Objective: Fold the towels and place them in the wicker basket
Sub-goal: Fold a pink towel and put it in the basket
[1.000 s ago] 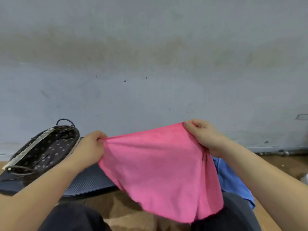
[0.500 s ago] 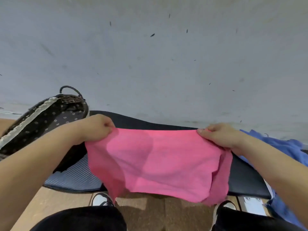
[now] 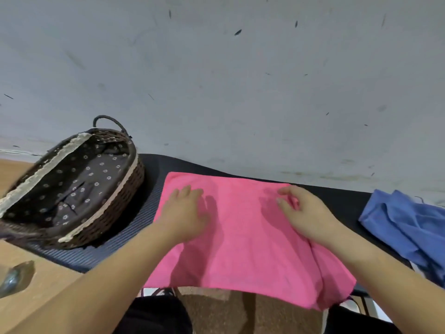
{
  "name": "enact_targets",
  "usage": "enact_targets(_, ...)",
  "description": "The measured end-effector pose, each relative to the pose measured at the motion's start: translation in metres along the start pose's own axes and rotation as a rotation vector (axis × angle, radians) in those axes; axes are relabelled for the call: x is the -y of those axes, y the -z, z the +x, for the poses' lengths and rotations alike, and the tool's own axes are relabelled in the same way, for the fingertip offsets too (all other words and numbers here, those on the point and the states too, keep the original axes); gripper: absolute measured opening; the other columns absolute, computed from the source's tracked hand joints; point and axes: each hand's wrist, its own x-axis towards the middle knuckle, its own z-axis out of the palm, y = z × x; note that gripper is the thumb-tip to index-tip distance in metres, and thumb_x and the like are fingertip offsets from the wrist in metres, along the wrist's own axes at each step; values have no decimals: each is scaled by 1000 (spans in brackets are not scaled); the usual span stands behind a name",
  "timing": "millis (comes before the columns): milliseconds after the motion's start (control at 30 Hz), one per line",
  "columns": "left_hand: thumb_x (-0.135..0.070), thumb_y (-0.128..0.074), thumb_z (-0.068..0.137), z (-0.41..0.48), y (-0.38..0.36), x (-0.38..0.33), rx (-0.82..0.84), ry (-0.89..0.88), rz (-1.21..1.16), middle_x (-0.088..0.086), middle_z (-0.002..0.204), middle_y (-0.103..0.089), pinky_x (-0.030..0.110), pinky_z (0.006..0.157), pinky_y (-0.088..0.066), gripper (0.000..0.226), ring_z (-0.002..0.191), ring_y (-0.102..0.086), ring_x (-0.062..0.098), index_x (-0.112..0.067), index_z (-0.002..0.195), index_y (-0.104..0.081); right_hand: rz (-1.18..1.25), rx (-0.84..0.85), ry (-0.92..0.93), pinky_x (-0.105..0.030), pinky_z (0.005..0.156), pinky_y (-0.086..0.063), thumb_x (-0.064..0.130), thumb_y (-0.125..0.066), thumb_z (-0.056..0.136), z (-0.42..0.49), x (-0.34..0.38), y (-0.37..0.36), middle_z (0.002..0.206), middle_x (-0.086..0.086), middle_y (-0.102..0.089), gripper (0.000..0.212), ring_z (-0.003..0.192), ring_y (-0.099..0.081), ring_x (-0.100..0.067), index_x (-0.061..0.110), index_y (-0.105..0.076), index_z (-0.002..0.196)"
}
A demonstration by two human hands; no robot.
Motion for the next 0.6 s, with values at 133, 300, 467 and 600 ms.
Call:
enact_targets(133,-74,-37,92,-20,-39,-8,197,130,63,5,169,24,68,120,5,96,154,20,43,-31,162,11,-165,256,-27,-24,120,-20,51,-52,100,-36,-6,-23,164,-8,-33,67,150,-30,-21,21,-34,157)
enact_targets(300,-82,-19,90,-21,-51,4,114,94,137,1,162,39,72,114,19,93,148,36,40,-36,158,23,-562,336,-123,-55,122,17,85,-4,87,-55,-26,-72,156,-8,47,87,144,42,-32,40,33,152)
enact_targets(467,-88,-8,85,-8,-46,42,-28,33,194,-4,165,32,70,117,15,90,151,31,34,-42,158,18,-556,290,-92,-56,121,20,84,3,86,-38,-12,-91,154,-10,49,86,142,45,-34,37,35,151)
enact_targets(600,-86,-3,87,-9,-42,63,-134,28,242,-5,168,22,69,119,11,86,155,22,33,-42,160,13,-464,306,-7,-48,120,25,86,-7,87,-33,-4,-93,159,-4,42,88,144,44,-28,41,22,157)
